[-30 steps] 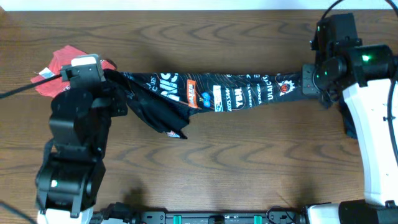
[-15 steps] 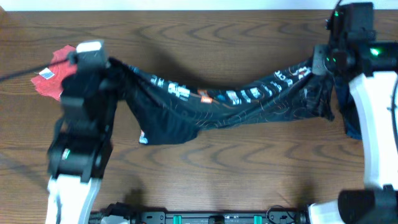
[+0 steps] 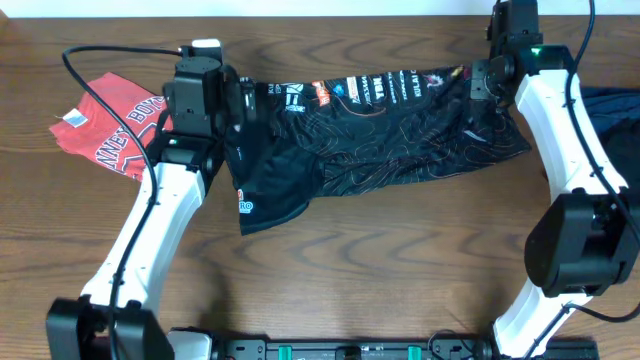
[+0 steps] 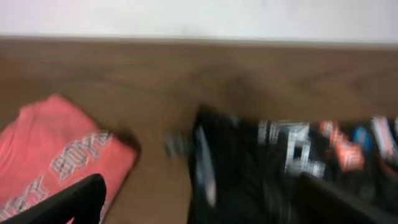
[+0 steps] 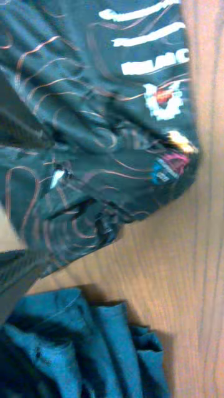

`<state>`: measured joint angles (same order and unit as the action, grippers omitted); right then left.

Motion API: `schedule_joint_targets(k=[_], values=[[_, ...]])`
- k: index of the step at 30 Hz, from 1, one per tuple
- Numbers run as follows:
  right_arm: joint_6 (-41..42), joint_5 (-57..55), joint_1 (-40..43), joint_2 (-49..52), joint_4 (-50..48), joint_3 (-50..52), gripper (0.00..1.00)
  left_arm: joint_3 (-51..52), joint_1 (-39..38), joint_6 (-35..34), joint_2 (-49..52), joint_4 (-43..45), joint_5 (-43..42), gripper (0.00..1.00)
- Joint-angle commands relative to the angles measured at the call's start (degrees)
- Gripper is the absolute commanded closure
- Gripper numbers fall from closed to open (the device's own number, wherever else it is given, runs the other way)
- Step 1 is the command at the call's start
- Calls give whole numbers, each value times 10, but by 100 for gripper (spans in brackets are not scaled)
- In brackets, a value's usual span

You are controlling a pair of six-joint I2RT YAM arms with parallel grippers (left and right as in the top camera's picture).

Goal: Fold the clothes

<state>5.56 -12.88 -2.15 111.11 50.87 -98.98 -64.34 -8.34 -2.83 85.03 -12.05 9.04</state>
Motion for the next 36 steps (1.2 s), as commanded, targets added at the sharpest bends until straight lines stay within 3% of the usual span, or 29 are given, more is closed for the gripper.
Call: schedule_joint_targets(k=[1, 5, 9, 13, 18, 22, 36], values=[[2, 6, 6, -38, 29, -18, 47, -3, 3, -23, -47, -85, 6, 2], [2, 45, 6, -47, 104, -18, 49, -3, 3, -88, -65, -232, -26, 2], [2, 65, 6, -46, 150, -6, 56, 16, 3, -109, -48, -289, -82, 2], [8, 67, 6, -46, 170, 7, 58, 40, 3, -115, -13, -289, -132, 1], [8, 67, 6, -46, 177, 12, 58, 43, 3, -115, 47, -309, -170, 28], [8, 67, 6, -46, 178, 12, 58, 43, 3, -119, 91, -313, -219, 42], [8, 67, 6, -46, 179, 12, 57, 48, 2, -130, 161, -343, -221, 42]])
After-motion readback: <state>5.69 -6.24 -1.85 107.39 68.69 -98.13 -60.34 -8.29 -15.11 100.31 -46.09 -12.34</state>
